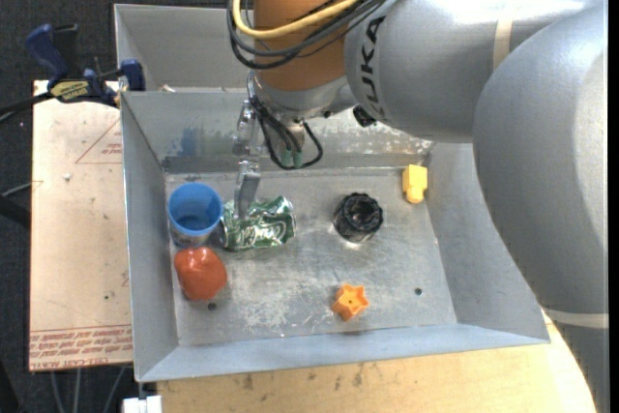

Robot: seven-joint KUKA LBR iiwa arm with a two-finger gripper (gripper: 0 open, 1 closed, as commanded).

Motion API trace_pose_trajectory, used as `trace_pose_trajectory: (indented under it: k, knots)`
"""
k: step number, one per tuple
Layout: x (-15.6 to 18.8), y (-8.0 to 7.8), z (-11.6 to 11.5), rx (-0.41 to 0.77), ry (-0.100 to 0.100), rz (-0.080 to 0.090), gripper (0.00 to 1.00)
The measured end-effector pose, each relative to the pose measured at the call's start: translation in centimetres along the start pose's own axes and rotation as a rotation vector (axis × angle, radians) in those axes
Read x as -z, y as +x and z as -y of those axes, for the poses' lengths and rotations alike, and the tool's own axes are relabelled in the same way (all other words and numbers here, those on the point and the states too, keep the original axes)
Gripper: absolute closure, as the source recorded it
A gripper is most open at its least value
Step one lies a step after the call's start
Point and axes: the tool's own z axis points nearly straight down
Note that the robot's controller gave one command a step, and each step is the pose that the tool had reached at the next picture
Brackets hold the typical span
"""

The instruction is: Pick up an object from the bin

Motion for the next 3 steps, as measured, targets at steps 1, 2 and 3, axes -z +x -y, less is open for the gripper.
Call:
trace_pose_trajectory:
  k: [1,2,3]
  knots:
    - [0.2,-0.6,-1.3,0.016,-0.013,0.028,0.0]
    - [-11.1,4.4,1.4,-0.135,-0.027,0.042,1.0]
    - [-11.1,4.4,1.4,-0.136,-0.027,0.042,1.0]
